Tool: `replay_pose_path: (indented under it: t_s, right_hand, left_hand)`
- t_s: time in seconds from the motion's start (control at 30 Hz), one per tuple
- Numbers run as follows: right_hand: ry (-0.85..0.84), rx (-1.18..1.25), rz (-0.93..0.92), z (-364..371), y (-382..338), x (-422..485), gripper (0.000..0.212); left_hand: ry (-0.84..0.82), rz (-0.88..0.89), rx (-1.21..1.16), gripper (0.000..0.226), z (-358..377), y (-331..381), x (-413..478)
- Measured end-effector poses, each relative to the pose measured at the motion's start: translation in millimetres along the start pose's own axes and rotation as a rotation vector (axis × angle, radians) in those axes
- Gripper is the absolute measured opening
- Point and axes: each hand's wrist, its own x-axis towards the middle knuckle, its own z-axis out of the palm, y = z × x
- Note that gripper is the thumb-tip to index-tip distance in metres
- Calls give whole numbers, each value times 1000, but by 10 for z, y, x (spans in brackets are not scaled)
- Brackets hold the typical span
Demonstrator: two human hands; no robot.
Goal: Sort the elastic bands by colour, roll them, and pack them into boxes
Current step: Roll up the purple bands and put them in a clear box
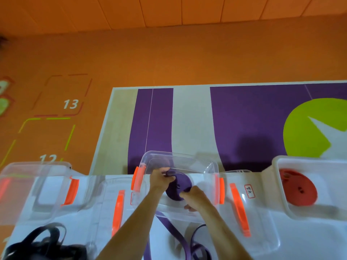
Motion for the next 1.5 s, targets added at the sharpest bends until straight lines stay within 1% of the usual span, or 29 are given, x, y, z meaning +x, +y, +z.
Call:
replay_pose_path:
  t_s: [0.03,0.1,0.2,0.27,0.4,0.47,0.6,0.73,0.83,0.97,1.07,1.13,1.2,1.23,1.3,1.37,1.43,1.5]
  right_hand:
    - [20,-37,-16,0,0,0,15]
    - [56,-81,-34,-7,2,10,16]
    - [75,-94,-36,-34,12,48,21]
    - [74,-104,-35,-52,16,67,24]
    - [67,-123,-41,-86,8,63,31]
    - [65,-127,-45,-117,9,64,30]
    - [77,-162,-65,-162,11,58,19]
    - [82,-260,-84,-175,19,48,24]
    - [69,-303,-91,-193,27,47,23]
    - [70,-342,-92,-196,34,36,22]
    - [74,-354,-79,-192,48,29,25]
    - [86,-360,-82,-197,43,14,21]
    - [109,-354,-94,-204,21,-6,23]
    - [116,-348,-101,-209,11,-17,24]
    - [124,-356,-118,-217,-14,-44,28]
    - [134,-395,-142,-230,-31,-88,27]
    - [149,-442,-184,-244,-35,-172,27]
    - [183,-470,-262,-248,-8,-319,36]
  left_hand:
    - [-25,-9,-20,31,-14,-10,18]
    - [-78,-13,-11,42,-61,-22,47]
    - [-180,1,176,64,-118,-31,52]
    - [-209,11,237,69,-110,-64,43]
    - [-195,7,254,59,-44,-114,16]
    - [-173,-6,251,54,-23,-126,-5]
    - [-133,-38,225,49,21,-167,-55]
    - [-105,-59,194,44,65,-193,-106]
    - [-84,-92,153,40,95,-233,-160]
    - [-74,-102,120,42,118,-239,-188]
    - [-73,-116,105,53,125,-249,-185]
    - [-80,-157,53,59,126,-262,-182]
    - [-86,-199,-1,60,114,-251,-180]
    - [-87,-205,8,59,105,-233,-177]
    - [-92,-190,104,57,77,-187,-181]
    - [-110,-176,193,54,22,-125,-216]
    - [-156,-138,278,46,-71,-77,-297]
    - [-182,-59,375,35,-200,-29,-455]
